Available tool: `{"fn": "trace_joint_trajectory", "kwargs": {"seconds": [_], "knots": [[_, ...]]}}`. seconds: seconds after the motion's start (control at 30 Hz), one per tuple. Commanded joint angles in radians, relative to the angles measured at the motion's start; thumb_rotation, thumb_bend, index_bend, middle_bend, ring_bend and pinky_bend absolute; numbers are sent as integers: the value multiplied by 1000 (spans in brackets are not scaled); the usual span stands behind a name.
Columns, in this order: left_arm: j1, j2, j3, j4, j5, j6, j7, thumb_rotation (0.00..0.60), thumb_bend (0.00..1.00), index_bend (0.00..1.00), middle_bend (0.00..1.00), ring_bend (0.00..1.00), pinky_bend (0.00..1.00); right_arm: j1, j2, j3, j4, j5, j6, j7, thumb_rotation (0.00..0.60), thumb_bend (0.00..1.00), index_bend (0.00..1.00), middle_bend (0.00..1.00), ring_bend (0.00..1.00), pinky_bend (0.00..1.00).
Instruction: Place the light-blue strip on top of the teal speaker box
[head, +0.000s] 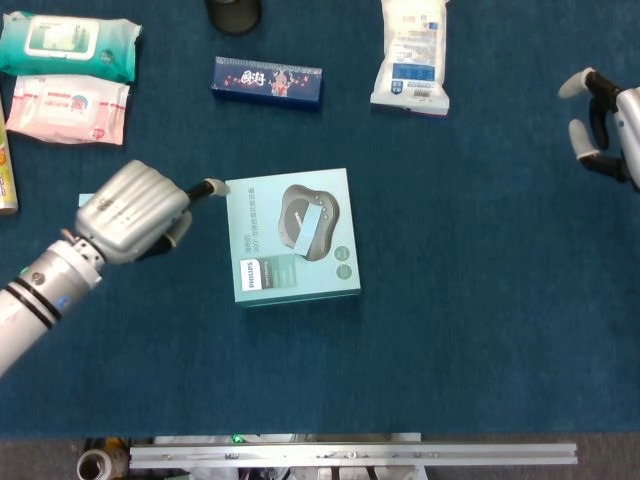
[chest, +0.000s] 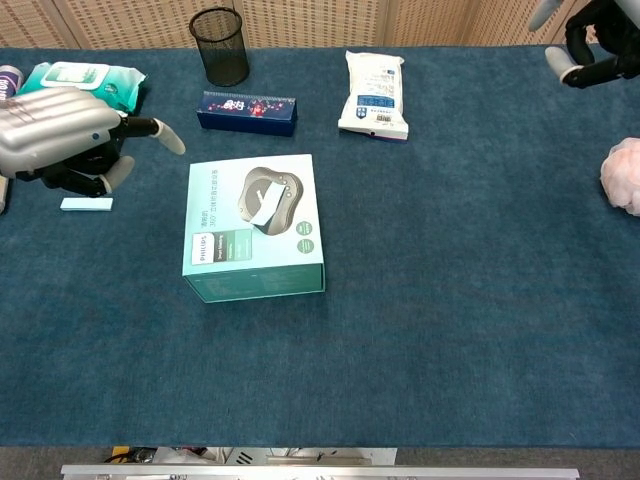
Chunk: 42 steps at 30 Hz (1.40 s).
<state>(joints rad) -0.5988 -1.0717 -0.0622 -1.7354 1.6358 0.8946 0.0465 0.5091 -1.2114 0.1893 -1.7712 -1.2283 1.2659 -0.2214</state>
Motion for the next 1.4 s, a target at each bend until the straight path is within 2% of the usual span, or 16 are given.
{"fn": "trace_joint_trajectory", "kwargs": {"seconds": [0.03, 0.4, 0.67, 1.4], "knots": [[-23, -16, -1, -9, -19, -27, 21, 600, 737, 206, 1000, 1000, 943, 1, -3, 4, 8, 3, -6, 1, 600, 408, 414, 833, 938, 1000], [-123, -92, -28, -8, -99, -131, 94, 600, 740, 181, 1000, 1000, 943, -3, -22, 19, 46, 30, -14, -17, 600, 408, 414, 862, 977, 1000], [-173, -124, -17, 1, -136, -185, 159, 600, 740, 180, 1000, 1000, 943, -8, -24, 26, 59, 47, -21, -20, 600, 408, 413, 865, 980, 1000], [-236, -171, -1, -27, -263, -198, 331, 600, 741, 181, 1000, 1000, 943, -40, -13, 27, 74, 41, -19, 14, 600, 408, 411, 864, 981, 1000]]}}
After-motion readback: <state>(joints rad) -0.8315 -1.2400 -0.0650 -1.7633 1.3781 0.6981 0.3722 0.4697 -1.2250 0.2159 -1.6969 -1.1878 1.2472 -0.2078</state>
